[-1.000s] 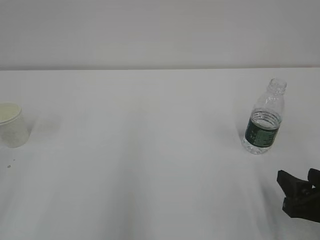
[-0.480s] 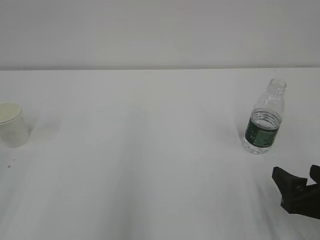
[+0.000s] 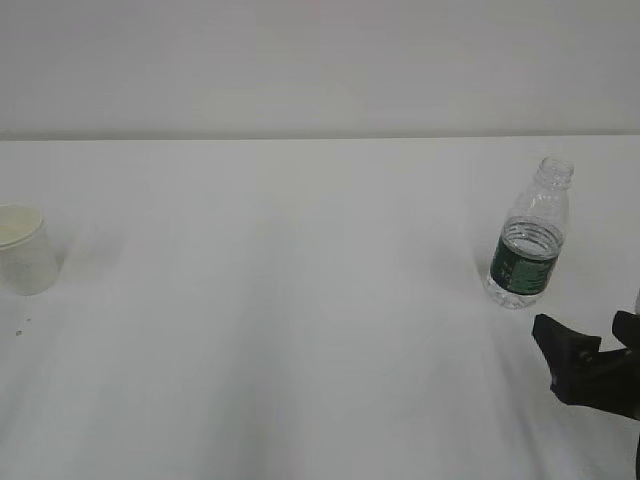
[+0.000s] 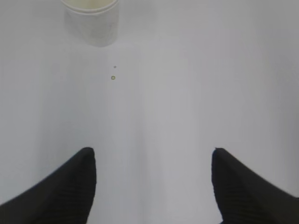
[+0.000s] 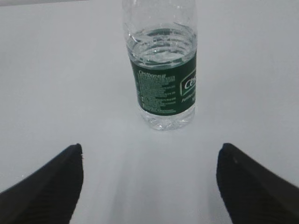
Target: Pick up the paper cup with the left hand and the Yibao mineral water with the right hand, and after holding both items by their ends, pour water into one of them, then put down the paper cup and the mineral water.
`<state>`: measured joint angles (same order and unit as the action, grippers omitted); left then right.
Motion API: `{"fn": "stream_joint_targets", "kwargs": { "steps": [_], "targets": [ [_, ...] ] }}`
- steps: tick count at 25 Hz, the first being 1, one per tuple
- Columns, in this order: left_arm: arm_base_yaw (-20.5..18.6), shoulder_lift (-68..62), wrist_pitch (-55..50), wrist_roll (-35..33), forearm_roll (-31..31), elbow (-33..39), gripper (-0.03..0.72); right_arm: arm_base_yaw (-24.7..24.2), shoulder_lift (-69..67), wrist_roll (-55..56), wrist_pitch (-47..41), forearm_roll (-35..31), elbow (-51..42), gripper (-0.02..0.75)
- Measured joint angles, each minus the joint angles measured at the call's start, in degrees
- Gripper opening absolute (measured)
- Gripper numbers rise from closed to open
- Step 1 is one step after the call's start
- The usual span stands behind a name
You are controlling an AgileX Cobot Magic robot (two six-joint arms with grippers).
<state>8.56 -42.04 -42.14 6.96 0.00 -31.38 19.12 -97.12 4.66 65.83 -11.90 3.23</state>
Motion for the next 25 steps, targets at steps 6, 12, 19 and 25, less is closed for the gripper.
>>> {"fn": "stream_joint_targets", "kwargs": {
  "steps": [6, 12, 19, 25],
  "targets": [
    [0.0, -3.88, 3.76, 0.0, 0.92, 0.0, 0.566, 0.0, -0.13, 0.0, 0.0, 0.0, 1.13, 0.675],
    [0.0, -7.85, 11.93, 0.0, 1.79, 3.99, 0.565, 0.0, -0.17, -0.87, 0.0, 0.0, 1.13, 0.666],
    [0.0, -7.63, 18.25, 0.0, 4.18, 10.03, 0.564, 0.0, -0.17, -0.99, 0.0, 0.0, 1.13, 0.652],
    [0.0, -7.66, 25.78, 0.0, 8.6, 12.38, 0.564, 0.0, -0.17, -1.1, 0.0, 0.0, 1.13, 0.641]
  ]
}}
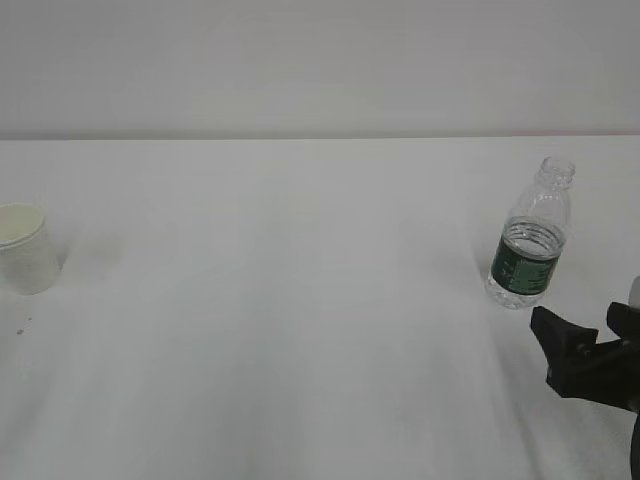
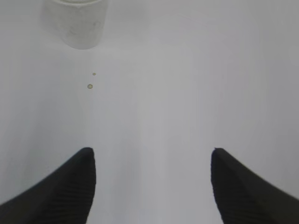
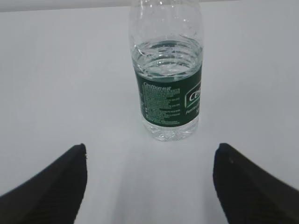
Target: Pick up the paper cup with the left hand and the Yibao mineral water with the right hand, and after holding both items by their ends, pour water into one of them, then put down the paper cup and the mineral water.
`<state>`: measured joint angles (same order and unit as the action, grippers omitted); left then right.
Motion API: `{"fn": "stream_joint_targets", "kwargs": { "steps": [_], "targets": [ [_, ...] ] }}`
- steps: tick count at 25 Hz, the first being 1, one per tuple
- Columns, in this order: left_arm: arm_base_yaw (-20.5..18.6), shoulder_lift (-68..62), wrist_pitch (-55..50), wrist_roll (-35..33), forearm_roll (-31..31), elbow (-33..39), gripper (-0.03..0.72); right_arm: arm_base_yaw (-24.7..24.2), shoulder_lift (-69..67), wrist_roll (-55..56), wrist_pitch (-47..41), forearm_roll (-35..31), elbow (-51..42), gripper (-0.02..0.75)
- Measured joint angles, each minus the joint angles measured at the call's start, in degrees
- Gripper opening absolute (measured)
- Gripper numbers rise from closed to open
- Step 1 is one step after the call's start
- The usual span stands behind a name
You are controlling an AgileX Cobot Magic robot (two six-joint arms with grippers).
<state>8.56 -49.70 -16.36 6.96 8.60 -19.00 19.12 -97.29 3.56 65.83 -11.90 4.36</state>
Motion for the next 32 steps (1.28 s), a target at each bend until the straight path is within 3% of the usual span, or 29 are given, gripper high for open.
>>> {"fn": "stream_joint_targets", "kwargs": {
  "steps": [6, 16, 23, 32],
  "targets": [
    [0.62, -3.12, 16.36, 0.0, 6.1, 8.65, 0.564, 0.0, 0.0, 0.0, 0.0, 0.37, 0.0, 0.63],
    [9.29, -11.1, 42.35, 0.0, 2.52, 18.67, 0.564, 0.0, 0.0, 0.0, 0.0, 0.77, 0.08, 0.613],
    [9.64, -24.36, 54.71, -3.42, 2.38, 19.35, 0.564, 0.0, 0.0, 0.0, 0.0, 1.03, 0.08, 0.599],
    [9.64, -41.44, 79.62, -6.96, 10.73, 19.24, 0.563, 0.0, 0.0, 0.0, 0.0, 1.06, 0.08, 0.594]
  ]
}}
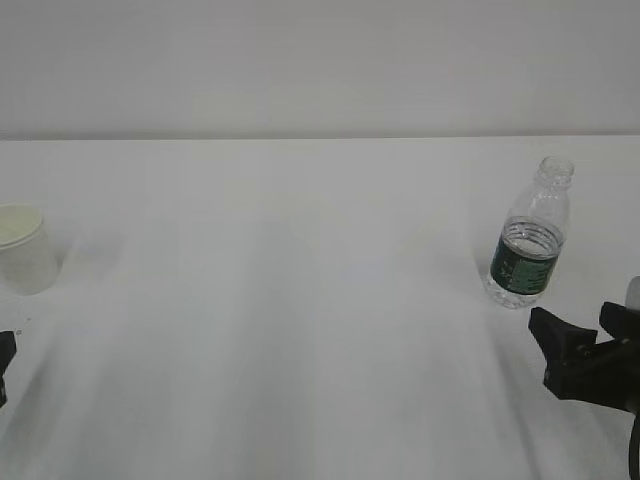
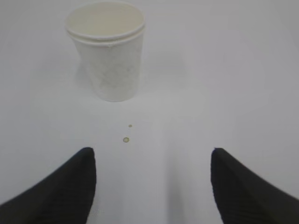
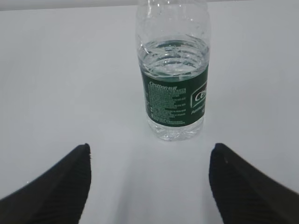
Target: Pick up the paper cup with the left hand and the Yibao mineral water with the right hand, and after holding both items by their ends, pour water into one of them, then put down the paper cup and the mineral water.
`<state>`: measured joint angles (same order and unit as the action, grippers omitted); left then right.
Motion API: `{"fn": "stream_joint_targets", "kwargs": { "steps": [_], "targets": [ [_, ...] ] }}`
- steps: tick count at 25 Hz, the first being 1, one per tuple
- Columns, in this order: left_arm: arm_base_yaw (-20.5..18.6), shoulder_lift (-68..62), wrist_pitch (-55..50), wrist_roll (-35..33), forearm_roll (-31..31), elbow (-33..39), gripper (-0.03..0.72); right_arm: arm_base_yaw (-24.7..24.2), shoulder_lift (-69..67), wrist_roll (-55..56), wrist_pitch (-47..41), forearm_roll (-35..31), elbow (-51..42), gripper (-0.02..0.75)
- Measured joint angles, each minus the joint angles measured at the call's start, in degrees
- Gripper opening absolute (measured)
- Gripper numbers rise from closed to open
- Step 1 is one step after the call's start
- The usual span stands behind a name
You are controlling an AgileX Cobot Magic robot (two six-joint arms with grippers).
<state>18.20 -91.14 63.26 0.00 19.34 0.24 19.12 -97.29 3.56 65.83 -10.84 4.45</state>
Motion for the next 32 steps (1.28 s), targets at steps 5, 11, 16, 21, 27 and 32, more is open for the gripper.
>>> {"fn": "stream_joint_targets", "kwargs": {
  "steps": [5, 11, 16, 21, 27, 32],
  "targets": [
    [0.0, -4.56, 2.1, 0.0, 5.52, -0.26, 0.528, 0.0, 0.0, 0.0, 0.0, 0.1, 0.0, 0.594],
    [0.0, -5.91, 2.33, 0.0, 9.23, -0.34, 0.512, 0.0, 0.0, 0.39, 0.0, 0.22, 0.0, 0.593],
    [0.0, -6.13, 2.47, 0.0, 9.15, -0.34, 0.51, 0.0, 0.0, 0.85, 0.0, 0.22, 0.0, 0.593],
    [0.0, -6.74, 2.51, 0.0, 6.67, -0.34, 0.51, 0.0, 0.0, 0.98, 0.0, 0.22, 0.0, 0.593],
    [0.0, -6.98, 2.51, 0.0, 7.03, -0.34, 0.51, 0.0, 0.0, 1.14, 0.0, 1.86, -0.38, 0.592],
    [0.0, -6.98, 2.51, 0.0, 7.03, -0.34, 0.528, 0.0, 0.0, 0.37, 0.0, 3.19, -0.38, 0.592]
  ]
}}
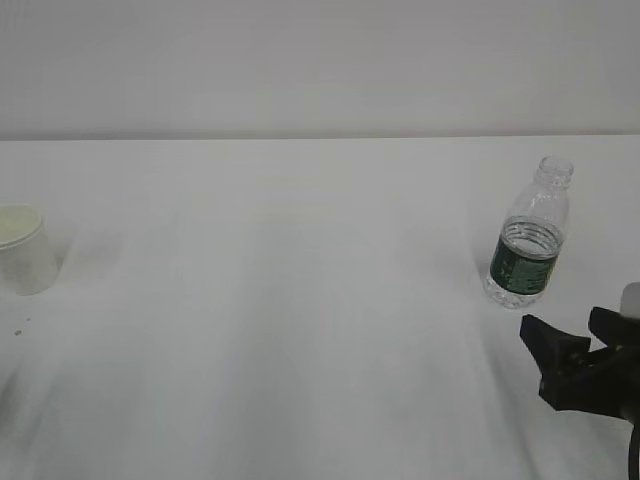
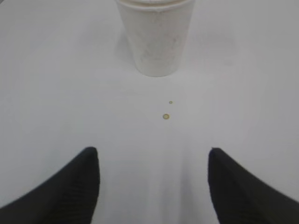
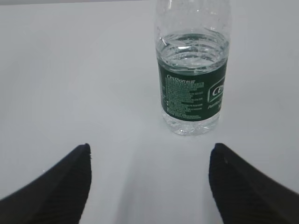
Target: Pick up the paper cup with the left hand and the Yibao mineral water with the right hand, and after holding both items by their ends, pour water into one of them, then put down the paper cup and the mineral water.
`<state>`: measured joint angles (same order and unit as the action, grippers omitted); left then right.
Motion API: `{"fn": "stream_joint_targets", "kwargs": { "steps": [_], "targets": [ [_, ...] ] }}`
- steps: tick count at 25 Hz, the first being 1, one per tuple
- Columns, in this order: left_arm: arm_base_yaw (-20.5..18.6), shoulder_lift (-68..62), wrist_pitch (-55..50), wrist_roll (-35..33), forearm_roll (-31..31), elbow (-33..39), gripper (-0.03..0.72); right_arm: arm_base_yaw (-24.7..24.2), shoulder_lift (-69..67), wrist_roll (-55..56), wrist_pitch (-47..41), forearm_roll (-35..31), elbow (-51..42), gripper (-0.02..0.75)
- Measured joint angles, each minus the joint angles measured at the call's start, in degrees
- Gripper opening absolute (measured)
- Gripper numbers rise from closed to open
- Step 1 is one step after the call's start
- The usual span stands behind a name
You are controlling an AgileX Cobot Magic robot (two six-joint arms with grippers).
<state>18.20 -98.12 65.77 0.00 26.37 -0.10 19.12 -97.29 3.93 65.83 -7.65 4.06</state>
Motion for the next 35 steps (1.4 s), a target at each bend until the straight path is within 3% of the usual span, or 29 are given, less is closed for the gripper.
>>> {"fn": "stream_joint_targets", "kwargs": {
  "steps": [23, 35],
  "targets": [
    [0.0, 0.0, 0.0, 0.99, -2.5, 0.0, 0.509, 0.0, -0.26, -6.37, 0.05, -3.81, 2.69, 0.592],
    [0.0, 0.0, 0.0, 1.11, -2.59, 0.0, 0.509, 0.0, -8.79, -6.74, 0.05, -6.9, 7.05, 0.592]
  ]
}}
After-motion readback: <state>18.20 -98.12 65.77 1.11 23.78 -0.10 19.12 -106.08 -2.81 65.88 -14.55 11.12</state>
